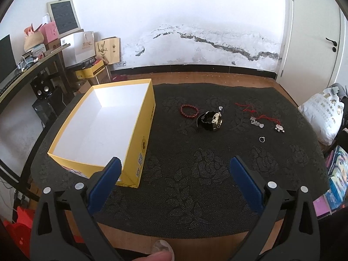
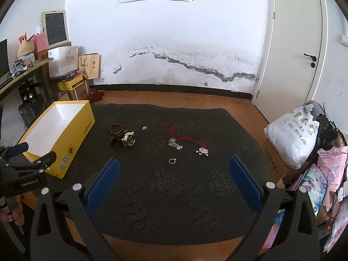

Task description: Organize jewelry

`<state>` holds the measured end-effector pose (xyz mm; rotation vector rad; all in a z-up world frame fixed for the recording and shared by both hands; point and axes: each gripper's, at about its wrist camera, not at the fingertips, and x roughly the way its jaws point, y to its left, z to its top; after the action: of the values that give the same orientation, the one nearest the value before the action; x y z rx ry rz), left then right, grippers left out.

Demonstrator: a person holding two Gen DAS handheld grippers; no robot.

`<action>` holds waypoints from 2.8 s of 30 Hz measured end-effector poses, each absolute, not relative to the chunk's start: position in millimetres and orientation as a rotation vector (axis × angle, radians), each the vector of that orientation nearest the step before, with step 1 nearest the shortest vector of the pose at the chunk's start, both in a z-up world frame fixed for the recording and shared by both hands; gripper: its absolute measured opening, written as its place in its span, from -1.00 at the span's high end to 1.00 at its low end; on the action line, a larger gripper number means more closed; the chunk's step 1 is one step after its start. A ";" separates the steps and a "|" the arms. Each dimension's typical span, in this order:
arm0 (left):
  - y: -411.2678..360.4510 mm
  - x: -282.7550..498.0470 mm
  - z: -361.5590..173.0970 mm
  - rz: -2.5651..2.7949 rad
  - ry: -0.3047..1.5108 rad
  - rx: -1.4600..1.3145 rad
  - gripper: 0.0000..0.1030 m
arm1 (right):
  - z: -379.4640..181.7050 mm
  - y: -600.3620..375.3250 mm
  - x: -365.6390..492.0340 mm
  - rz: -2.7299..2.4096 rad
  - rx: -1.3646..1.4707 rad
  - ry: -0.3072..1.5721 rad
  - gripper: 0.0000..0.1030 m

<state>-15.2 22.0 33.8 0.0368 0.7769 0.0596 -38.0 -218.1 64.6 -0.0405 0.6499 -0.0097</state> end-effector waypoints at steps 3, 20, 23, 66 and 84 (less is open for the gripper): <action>22.3 -14.9 34.2 0.060 0.777 0.038 -0.89 | 65.2 -218.6 -38.8 -0.005 -0.040 0.648 -0.88; 19.8 -15.3 32.6 0.063 0.779 0.048 -0.89 | 64.7 -218.6 -36.7 0.010 -0.033 0.658 -0.88; 19.8 -15.6 32.8 0.063 0.779 0.048 -0.89 | 63.9 -218.2 -36.7 0.011 -0.032 0.661 -0.88; 4.6 8.7 19.5 0.034 0.851 0.054 -0.89 | 44.5 -226.5 -17.1 0.054 0.001 0.711 -0.88; -29.6 133.7 -36.2 0.003 1.012 0.011 -0.89 | -19.1 -264.2 103.7 0.062 0.040 0.827 -0.88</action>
<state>133.7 -29.6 -36.2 0.0107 1.0115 0.0026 103.7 -264.2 -19.1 0.0404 0.8274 0.0616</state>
